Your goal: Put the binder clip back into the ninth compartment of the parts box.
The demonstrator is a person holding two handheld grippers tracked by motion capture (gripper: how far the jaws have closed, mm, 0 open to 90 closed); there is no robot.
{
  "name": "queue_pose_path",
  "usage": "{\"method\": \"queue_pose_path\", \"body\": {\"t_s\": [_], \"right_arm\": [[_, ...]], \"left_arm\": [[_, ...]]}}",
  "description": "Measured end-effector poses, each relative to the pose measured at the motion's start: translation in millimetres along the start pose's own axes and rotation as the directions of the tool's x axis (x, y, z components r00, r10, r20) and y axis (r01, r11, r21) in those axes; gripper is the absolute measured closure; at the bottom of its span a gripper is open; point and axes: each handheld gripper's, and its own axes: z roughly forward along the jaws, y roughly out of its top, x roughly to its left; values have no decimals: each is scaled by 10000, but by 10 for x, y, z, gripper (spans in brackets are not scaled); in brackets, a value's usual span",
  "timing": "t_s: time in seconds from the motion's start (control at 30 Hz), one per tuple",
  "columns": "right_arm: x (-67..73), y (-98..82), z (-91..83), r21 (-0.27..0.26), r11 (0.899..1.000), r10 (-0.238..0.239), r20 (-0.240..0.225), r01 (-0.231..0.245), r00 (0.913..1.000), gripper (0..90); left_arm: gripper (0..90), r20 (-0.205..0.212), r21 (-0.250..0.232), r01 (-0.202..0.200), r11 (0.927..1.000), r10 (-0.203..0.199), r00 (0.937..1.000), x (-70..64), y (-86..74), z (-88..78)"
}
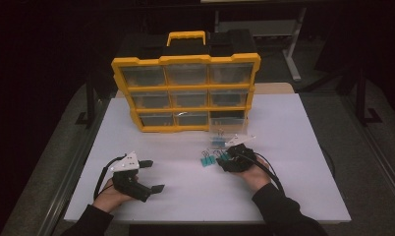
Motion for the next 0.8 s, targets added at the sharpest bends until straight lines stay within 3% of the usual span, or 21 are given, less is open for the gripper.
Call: {"method": "queue_pose_path", "body": {"t_s": [0.8], "right_arm": [[12,12,-420,-543,9982,-305,-1018,251,9943,484]], "left_arm": [[6,-44,-24,112,9999,-112,9999,8,-1,6]]}}
